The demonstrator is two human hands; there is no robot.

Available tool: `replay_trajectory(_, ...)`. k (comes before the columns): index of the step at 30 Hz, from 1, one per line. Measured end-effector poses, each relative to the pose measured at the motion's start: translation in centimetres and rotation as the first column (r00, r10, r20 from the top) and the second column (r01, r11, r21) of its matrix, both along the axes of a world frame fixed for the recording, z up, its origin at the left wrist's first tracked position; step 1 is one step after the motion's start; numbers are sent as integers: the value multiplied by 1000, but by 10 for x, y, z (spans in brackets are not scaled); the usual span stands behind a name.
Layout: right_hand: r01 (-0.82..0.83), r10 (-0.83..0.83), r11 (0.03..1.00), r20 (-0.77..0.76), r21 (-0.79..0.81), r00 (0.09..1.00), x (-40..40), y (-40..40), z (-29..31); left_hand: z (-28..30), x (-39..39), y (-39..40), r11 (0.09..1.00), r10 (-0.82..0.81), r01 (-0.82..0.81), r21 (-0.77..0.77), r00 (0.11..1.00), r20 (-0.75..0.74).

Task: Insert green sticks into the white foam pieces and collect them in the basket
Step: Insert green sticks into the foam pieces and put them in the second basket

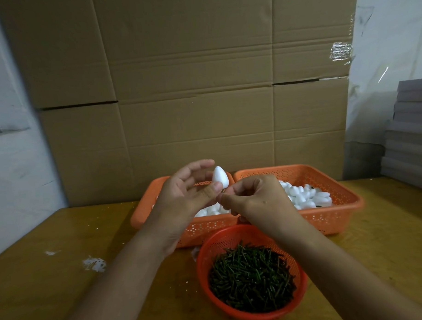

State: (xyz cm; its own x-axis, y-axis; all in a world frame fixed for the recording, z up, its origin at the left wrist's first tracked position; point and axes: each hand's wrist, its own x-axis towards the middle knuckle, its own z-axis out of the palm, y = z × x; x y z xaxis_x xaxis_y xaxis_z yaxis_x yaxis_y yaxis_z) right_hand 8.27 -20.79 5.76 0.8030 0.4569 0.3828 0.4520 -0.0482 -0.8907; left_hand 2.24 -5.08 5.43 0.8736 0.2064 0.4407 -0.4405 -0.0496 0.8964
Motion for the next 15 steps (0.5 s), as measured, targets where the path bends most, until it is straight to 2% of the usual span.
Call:
replay_trajectory(5,11,-10,1000,27,-26,1000,0,0,-1,1,-1,-1,992,36,-36,122,999,1)
replay_trajectory(15,20,-18,999,32,-33,999,0,-1,-1,-1,0,1,991,40,-44,125,999,31)
